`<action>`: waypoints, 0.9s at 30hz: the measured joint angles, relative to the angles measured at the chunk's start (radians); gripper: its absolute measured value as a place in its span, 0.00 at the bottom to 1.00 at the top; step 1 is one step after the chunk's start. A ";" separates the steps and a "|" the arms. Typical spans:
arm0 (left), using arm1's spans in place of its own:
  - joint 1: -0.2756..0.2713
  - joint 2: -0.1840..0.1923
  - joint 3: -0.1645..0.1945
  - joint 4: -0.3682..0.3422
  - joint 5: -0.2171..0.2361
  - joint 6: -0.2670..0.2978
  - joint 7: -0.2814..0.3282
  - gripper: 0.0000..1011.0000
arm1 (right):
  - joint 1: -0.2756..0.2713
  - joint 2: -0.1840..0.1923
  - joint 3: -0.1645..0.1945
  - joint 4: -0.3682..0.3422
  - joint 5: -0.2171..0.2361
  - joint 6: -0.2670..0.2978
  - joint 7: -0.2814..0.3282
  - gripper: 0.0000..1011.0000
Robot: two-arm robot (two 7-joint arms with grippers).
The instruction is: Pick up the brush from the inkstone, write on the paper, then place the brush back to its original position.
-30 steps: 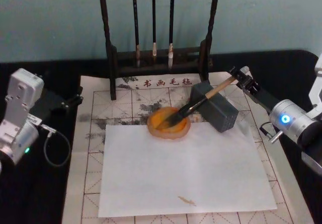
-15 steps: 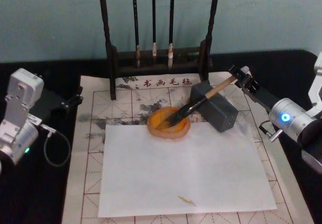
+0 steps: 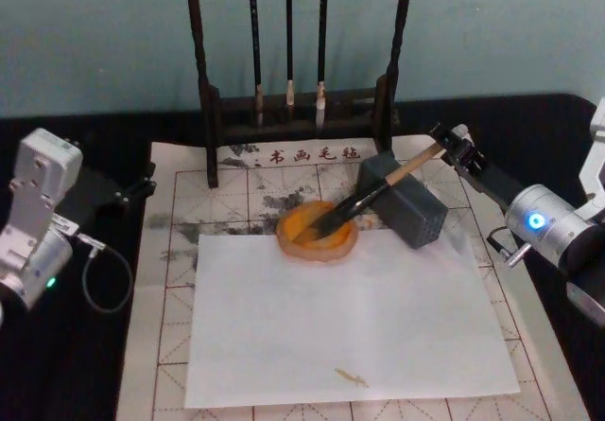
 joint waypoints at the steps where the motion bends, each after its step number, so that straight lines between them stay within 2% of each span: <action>1: 0.000 0.000 0.000 0.000 0.000 0.000 0.000 0.99 | 0.000 0.000 0.000 0.000 0.000 0.000 0.000 0.99; 14: 0.000 0.000 0.000 0.000 0.000 0.000 0.000 0.99 | -0.001 0.000 0.001 -0.001 -0.003 0.000 0.000 0.98; 18: 0.000 0.000 0.000 0.000 0.000 0.000 0.000 0.99 | -0.001 0.000 0.001 -0.001 -0.003 0.000 0.000 0.92; 27: 0.000 0.000 0.000 0.000 0.000 0.000 0.000 0.99 | -0.001 0.000 0.001 -0.001 -0.004 0.000 0.000 0.66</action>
